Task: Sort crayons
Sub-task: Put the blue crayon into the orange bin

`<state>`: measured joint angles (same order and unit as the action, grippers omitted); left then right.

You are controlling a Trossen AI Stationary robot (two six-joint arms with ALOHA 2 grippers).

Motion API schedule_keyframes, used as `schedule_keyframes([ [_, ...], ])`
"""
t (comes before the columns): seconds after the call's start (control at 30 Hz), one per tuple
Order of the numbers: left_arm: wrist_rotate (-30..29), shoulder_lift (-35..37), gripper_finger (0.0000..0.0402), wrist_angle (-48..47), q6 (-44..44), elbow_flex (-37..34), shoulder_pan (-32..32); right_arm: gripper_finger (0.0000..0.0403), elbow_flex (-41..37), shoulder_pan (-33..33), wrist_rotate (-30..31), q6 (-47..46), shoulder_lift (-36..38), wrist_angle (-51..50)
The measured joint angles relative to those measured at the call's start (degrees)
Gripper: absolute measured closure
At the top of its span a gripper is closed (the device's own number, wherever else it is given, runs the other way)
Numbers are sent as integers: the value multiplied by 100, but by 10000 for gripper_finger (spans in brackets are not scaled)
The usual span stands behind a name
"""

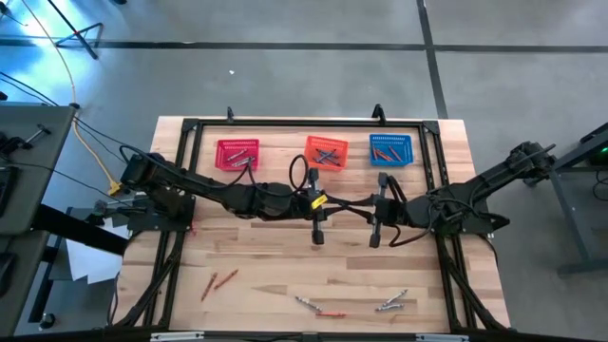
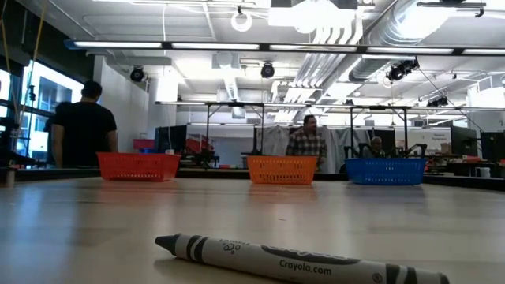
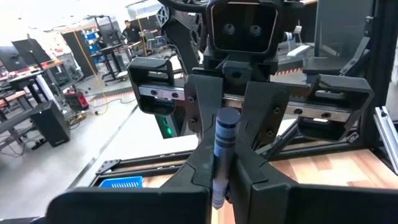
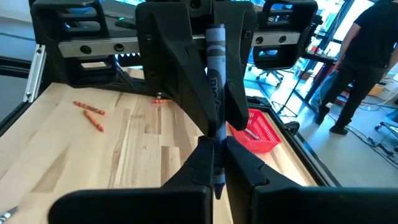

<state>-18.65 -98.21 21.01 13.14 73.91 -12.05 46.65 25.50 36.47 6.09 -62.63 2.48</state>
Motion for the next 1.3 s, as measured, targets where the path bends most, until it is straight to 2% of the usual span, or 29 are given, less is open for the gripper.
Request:
schedule_keyframes([
  [0.13,3,1,398,1,1,0,2,375,0,0,-7,-2,0,20],
  [0.43,-68,-2,399,-66,121,0,4,292,4,0,109,20,9,23],
  [0.6,-300,-2,400,-182,303,0,6,265,9,7,301,-145,218,-575],
  [0.7,-363,-3,399,-283,307,0,62,256,13,11,229,-497,492,-988],
  [0.8,-725,-2,399,-411,324,0,187,252,15,13,62,-985,840,-1589],
  [0.9,-1171,-3,398,-617,324,0,446,252,15,13,33,-1581,1210,-2270],
  [1.0,-1219,-2,398,-909,252,0,853,254,15,13,55,-2207,1451,-2905],
  [1.3,-375,-4,397,-2275,-1499,-2,2457,253,15,13,737,-3475,1387,-4333],
])
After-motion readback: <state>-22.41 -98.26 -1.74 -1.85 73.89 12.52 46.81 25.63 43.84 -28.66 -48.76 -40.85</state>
